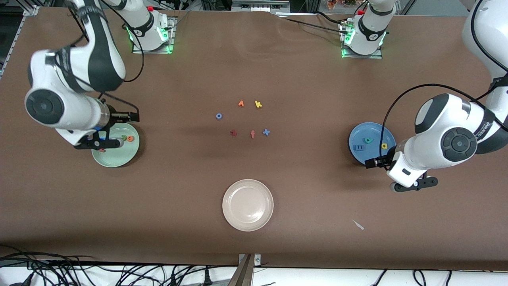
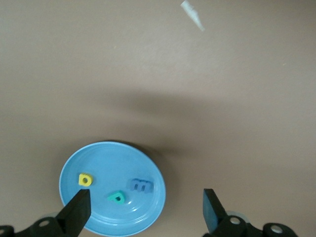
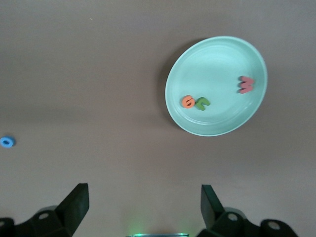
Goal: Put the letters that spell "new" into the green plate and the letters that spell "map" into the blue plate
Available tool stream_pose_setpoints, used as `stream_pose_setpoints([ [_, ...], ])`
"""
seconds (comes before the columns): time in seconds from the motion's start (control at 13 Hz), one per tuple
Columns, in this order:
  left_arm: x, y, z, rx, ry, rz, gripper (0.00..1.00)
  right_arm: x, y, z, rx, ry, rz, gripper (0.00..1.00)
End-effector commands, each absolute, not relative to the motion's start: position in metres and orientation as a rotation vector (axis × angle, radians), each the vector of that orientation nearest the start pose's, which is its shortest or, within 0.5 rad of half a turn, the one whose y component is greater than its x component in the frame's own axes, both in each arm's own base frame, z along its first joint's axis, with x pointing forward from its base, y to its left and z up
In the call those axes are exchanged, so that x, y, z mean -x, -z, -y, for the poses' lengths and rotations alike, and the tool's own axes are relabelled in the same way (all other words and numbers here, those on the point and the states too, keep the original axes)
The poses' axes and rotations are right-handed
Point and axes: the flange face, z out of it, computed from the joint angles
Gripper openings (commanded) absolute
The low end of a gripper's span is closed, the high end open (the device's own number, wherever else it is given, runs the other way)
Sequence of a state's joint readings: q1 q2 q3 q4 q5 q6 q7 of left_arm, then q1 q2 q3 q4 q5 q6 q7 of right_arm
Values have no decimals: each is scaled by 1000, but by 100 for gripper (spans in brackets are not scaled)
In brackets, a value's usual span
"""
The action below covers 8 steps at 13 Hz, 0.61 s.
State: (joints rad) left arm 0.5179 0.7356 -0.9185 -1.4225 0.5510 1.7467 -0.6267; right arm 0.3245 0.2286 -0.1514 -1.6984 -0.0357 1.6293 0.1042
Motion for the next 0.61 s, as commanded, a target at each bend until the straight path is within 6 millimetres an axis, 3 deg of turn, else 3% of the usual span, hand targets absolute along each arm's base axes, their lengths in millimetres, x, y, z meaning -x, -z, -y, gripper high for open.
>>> stream_pose_setpoints([
  [0.0, -698, -370, 124, 2998, -165, 265, 100, -551, -500, -94, 3231, -317, 137, 100],
  [0.23, -705, -372, 141, 2904, -172, 280, 100, -536, -563, -57, 3219, -148, 42, 100],
  [0.38, -705, -375, 135, 2891, -183, 283, 100, -534, -589, -40, 3199, -83, -8, 100],
  [0.54, -705, -386, 127, 2881, -208, 222, 99, -529, -608, -33, 3185, -124, -31, 100],
])
